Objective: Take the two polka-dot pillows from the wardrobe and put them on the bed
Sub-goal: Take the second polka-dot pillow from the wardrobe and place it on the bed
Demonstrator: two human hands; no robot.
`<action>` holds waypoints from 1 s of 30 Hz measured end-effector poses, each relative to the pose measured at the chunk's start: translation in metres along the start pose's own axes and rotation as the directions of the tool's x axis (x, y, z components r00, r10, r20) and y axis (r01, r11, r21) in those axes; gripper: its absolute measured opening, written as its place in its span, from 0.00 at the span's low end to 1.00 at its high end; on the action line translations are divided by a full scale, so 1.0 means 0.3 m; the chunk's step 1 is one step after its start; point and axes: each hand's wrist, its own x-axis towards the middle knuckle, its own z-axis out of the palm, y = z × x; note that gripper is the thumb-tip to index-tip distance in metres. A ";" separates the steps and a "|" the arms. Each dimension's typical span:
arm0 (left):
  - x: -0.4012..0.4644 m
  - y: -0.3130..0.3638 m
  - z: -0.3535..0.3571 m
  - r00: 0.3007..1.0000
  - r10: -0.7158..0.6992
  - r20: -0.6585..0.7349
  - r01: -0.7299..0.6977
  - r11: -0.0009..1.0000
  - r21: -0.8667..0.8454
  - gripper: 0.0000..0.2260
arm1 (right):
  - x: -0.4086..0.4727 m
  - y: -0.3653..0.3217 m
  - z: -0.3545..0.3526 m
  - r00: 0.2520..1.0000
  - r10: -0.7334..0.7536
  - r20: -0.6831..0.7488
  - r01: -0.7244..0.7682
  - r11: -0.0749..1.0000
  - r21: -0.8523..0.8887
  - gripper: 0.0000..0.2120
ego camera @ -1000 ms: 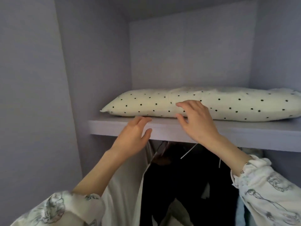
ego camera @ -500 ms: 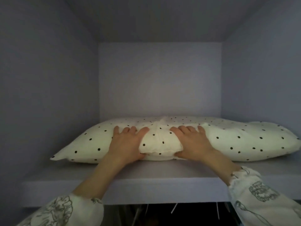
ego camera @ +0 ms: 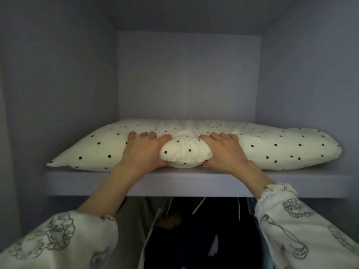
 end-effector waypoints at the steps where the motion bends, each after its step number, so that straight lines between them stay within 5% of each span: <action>1: -0.035 0.012 -0.034 1.000 -0.009 -0.013 0.009 1.000 -0.002 0.27 | -0.030 -0.006 -0.026 1.000 -0.015 -0.010 0.015 1.000 0.014 0.31; 15: -0.475 0.260 -0.265 0.982 -0.082 -0.168 0.084 0.996 0.007 0.28 | -0.447 -0.041 -0.174 0.960 -0.157 -0.230 0.175 0.983 0.061 0.28; 21: -0.482 0.249 -0.280 0.998 0.045 -0.035 -0.048 0.997 -0.066 0.34 | -0.497 -0.060 -0.147 0.957 -0.133 -0.258 0.152 0.987 0.054 0.30; 27: -0.271 0.217 -0.242 0.960 0.011 0.278 0.058 0.969 -0.239 0.29 | -0.511 -0.052 -0.176 0.977 -0.125 -0.170 0.153 0.974 0.167 0.39; 30: -0.239 0.243 -0.194 0.981 -0.006 0.196 0.058 0.964 -0.258 0.29 | -0.512 -0.044 -0.187 0.978 -0.065 -0.196 0.129 0.934 0.334 0.33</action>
